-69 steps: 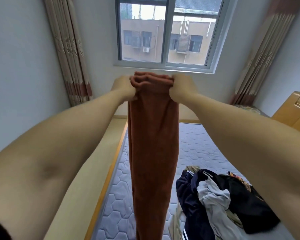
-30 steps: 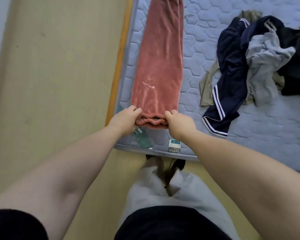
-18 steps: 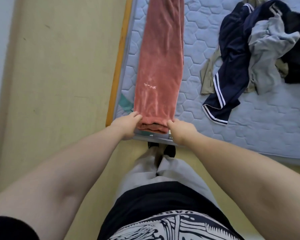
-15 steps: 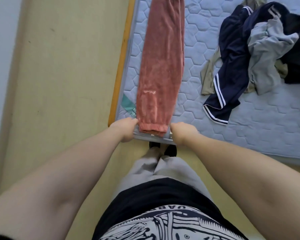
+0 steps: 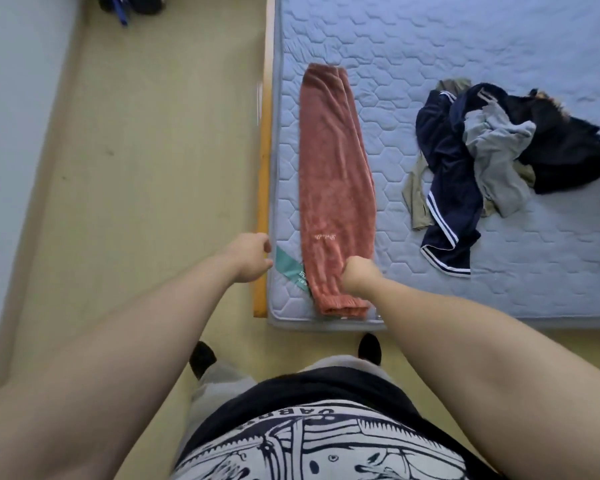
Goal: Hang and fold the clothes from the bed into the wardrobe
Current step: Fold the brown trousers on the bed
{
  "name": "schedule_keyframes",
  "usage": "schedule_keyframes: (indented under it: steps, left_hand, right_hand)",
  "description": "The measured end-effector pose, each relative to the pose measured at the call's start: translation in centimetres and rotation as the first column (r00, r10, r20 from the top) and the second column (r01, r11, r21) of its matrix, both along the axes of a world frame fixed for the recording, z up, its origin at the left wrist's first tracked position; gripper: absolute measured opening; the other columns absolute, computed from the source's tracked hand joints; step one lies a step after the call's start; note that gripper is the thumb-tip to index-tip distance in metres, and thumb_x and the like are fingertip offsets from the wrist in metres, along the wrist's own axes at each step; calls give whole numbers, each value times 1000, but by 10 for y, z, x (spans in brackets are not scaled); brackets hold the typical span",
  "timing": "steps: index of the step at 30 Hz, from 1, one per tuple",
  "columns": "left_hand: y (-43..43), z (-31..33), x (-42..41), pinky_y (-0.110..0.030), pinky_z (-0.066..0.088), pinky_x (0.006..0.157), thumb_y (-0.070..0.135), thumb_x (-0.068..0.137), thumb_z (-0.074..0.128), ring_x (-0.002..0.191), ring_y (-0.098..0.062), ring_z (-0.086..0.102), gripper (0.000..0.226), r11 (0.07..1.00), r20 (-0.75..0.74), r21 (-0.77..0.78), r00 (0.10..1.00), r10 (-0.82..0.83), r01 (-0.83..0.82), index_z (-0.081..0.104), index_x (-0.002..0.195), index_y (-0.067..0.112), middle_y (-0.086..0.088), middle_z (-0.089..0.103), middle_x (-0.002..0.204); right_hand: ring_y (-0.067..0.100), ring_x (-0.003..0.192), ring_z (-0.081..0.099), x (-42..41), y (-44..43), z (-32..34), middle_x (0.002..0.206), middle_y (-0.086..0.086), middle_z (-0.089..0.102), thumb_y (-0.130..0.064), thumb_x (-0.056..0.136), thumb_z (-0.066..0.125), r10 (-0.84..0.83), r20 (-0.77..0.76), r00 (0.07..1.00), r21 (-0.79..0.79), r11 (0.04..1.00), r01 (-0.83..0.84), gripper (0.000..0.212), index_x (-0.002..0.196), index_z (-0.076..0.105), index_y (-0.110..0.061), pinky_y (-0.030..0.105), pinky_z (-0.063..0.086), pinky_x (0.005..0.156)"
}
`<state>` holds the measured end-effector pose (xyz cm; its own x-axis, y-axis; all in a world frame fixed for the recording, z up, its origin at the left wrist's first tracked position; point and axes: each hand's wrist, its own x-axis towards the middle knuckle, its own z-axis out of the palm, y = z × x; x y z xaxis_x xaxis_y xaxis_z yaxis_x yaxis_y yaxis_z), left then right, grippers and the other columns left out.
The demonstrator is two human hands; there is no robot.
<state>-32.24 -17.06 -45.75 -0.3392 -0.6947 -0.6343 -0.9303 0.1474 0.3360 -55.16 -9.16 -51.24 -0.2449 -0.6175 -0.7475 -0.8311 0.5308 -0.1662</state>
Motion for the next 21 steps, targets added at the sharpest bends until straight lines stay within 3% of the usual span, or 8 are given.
schedule_keyframes:
  steps: [4, 6, 8, 10, 13, 17, 21]
  left_hand:
    - [-28, 37, 63, -36, 48, 100, 33, 99, 62, 120, -27, 58, 38, 985, -85, -59, 982, -169, 164, 58, 131, 14, -9, 61, 133]
    - [-46, 57, 97, -34, 47, 100, 30, 99, 61, 121, -27, 57, 37, 973, -108, -72, 968, -228, 221, 58, 131, 13, -9, 60, 134]
    - [-70, 71, 124, -31, 44, 99, 28, 100, 59, 124, -26, 55, 37, 960, -95, -87, 957, -275, 267, 56, 134, 11, -10, 58, 136]
    - [-102, 77, 140, -33, 45, 101, 29, 100, 59, 125, -27, 55, 38, 950, -76, -105, 950, -304, 295, 55, 135, 12, -10, 57, 137]
    - [-150, 78, 149, -37, 47, 102, 30, 100, 58, 124, -27, 56, 39, 941, -62, -118, 944, -325, 316, 55, 135, 14, -9, 58, 136]
    - [-211, 76, 142, -35, 46, 100, 37, 101, 58, 123, -26, 56, 42, 946, -116, -118, 941, -316, 303, 55, 136, 14, -7, 57, 137]
    - [-286, 72, 130, -32, 44, 97, 38, 102, 56, 122, -24, 56, 42, 930, -121, -115, 925, -361, 348, 55, 137, 14, -5, 56, 137]
  right_hand:
    - [36, 95, 69, 77, -10, -1, 106, 17, 72, -10, 93, 49, -374, 37, 927, -88, 922, 376, 28, 110, 70, -3, 40, 59, 80]
    - [33, 75, 68, 116, -12, 3, 92, 19, 72, -8, 97, 49, -540, 101, 835, -88, 832, 548, 24, 107, 70, 1, 36, 59, 62]
    - [28, 58, 63, 146, -17, 8, 86, 20, 69, -7, 98, 48, -706, 151, 692, -68, 691, 720, 24, 104, 69, 2, 26, 48, 42]
    - [29, 61, 66, 167, -30, 9, 97, 24, 69, -6, 99, 46, -808, 207, 552, -66, 551, 832, 24, 108, 67, 0, 25, 46, 43]
    - [27, 59, 66, 185, -64, 15, 105, 23, 69, -10, 100, 43, -871, 297, 392, -76, 388, 918, 23, 111, 63, -6, 24, 43, 45]
    - [19, 58, 61, 199, -130, 18, 88, 9, 65, -14, 104, 41, -898, 396, 190, 6, 210, 978, 20, 105, 60, -10, 23, 39, 48]
    - [18, 60, 60, 199, -219, 8, 77, 4, 62, -7, 97, 54, -848, 499, 179, 12, 213, 977, 17, 85, 59, -17, 27, 50, 55]
